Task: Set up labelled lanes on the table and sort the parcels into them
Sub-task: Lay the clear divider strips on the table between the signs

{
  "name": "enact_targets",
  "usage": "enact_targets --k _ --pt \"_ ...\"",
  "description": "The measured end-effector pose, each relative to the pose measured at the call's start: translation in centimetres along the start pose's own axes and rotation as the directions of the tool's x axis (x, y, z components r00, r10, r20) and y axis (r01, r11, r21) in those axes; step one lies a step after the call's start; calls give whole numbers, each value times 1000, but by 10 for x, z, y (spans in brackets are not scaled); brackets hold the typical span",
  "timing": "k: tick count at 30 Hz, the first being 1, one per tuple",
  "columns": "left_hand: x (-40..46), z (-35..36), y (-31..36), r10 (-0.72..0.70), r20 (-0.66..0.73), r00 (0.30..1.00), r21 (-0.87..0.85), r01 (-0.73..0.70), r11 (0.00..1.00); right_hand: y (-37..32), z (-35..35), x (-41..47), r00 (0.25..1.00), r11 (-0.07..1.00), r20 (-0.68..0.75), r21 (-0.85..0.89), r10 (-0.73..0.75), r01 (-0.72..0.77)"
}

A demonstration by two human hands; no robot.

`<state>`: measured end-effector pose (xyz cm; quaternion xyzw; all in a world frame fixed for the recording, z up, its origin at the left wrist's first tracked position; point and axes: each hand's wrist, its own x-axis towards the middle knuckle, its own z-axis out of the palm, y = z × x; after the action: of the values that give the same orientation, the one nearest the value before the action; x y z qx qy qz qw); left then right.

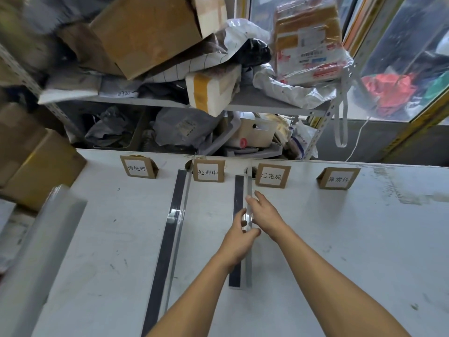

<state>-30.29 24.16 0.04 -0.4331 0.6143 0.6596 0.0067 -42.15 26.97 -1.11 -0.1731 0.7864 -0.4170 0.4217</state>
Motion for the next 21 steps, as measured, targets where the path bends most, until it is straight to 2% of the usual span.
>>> enact_targets --k 4,9,16,21 --pt "-6 -9 2 32 -49 998 9 -32 999 -9 -2 -13 990 991 -83 -87 -113 106" --pt "-23 -39 19 149 -140 979 51 -143 988 -49 7 -47 895 912 -207 -201 -396 357" --pt "-75 -135 37 389 -310 867 130 -366 921 -112 80 -107 820 829 -140 -179 -555 530" --pt "-130 -229 10 401 -405 822 230 -332 915 -139 178 -138 824 817 -35 -160 -565 553"
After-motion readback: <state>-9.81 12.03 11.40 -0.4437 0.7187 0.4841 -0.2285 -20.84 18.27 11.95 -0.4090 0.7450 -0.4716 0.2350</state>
